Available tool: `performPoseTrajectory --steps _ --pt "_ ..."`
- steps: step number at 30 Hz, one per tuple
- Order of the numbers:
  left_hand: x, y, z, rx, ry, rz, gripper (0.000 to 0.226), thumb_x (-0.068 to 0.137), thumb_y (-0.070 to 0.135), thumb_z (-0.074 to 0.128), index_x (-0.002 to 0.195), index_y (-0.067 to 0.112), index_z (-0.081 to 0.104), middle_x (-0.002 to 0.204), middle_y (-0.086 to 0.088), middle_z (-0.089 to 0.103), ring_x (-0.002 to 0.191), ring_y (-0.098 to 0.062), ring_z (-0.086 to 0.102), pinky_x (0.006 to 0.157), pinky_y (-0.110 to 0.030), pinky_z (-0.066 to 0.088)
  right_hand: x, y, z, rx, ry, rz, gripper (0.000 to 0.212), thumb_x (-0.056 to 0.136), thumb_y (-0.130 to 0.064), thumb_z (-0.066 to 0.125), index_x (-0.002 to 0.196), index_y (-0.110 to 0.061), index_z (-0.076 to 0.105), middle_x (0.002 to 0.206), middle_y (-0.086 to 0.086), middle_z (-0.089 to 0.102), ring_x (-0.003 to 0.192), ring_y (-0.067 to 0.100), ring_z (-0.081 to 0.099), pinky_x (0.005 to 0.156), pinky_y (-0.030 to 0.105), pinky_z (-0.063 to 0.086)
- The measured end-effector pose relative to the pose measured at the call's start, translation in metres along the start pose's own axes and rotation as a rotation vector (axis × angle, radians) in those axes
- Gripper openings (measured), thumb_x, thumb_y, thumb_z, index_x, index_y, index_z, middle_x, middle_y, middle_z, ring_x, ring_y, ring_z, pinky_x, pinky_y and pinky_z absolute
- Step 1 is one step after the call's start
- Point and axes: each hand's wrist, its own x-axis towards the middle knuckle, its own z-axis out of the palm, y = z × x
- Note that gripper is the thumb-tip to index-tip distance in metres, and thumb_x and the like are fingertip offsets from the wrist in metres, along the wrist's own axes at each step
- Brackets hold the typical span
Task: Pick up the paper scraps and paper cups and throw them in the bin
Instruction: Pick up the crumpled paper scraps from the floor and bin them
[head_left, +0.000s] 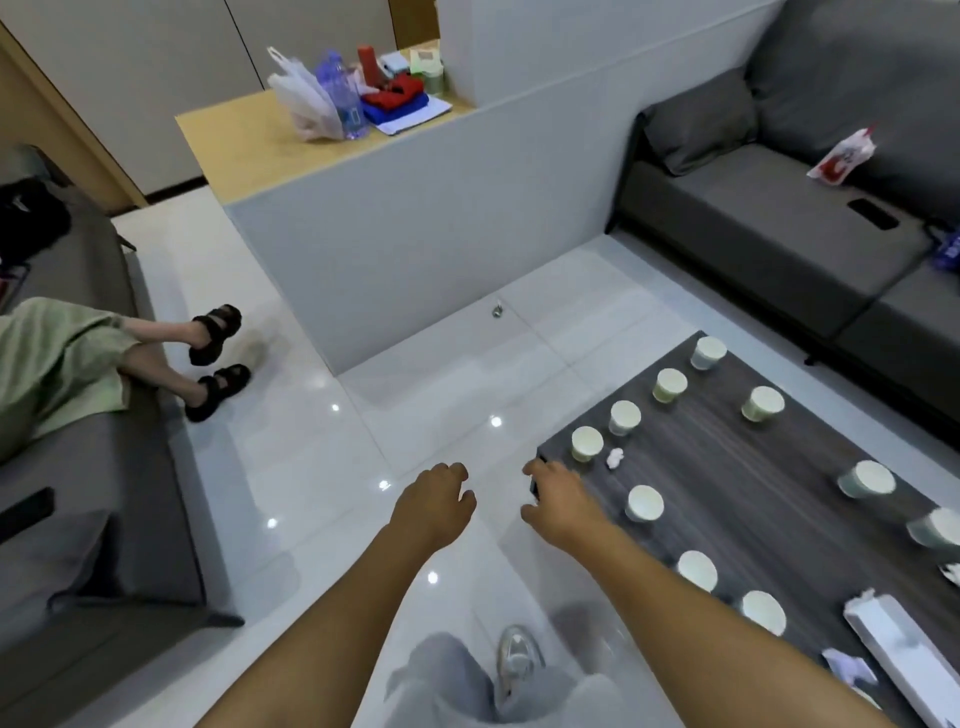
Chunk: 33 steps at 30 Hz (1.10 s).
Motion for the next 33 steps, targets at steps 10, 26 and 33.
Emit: performPoseTrajectory --steps 10,26,33 --pt "0.217 -0.036 -0.103 0.039 -0.060 0.011 0.040 0.097 0.032 0.042 0.133 0.015 0.045 0.126 -0.007 0.053 0.116 -0.024 0.050 0.093 -0.034 0.043 0.214 -0.038 -0.079 0.042 -0.002 0.033 0.052 0.092 -0.024 0.054 0.141 -0.018 0.036 0.138 0.008 0.040 0.123 0.028 0.040 0.095 0.040 0.045" --pt "0.552 0.002 -0.238 0.125 -0.163 0.139 0.040 0.097 0.032 0.043 0.133 0.014 0.046 0.127 -0.007 0.054 0.119 -0.023 0.050 0.096 -0.035 0.043 0.491 -0.038 -0.223 0.160 0.030 0.212 0.053 0.092 -0.023 0.054 0.141 -0.020 0.036 0.139 0.007 0.040 0.123 0.026 0.041 0.095 0.037 0.045" --pt "0.688 0.044 -0.249 0.106 -0.216 0.110 0.040 0.097 0.031 0.045 0.133 0.013 0.047 0.129 -0.009 0.054 0.120 -0.023 0.051 0.097 -0.035 0.044 0.614 0.008 -0.290 0.163 0.002 0.245 0.053 0.092 -0.023 0.054 0.141 -0.019 0.037 0.139 0.008 0.040 0.123 0.027 0.041 0.090 0.036 0.047"
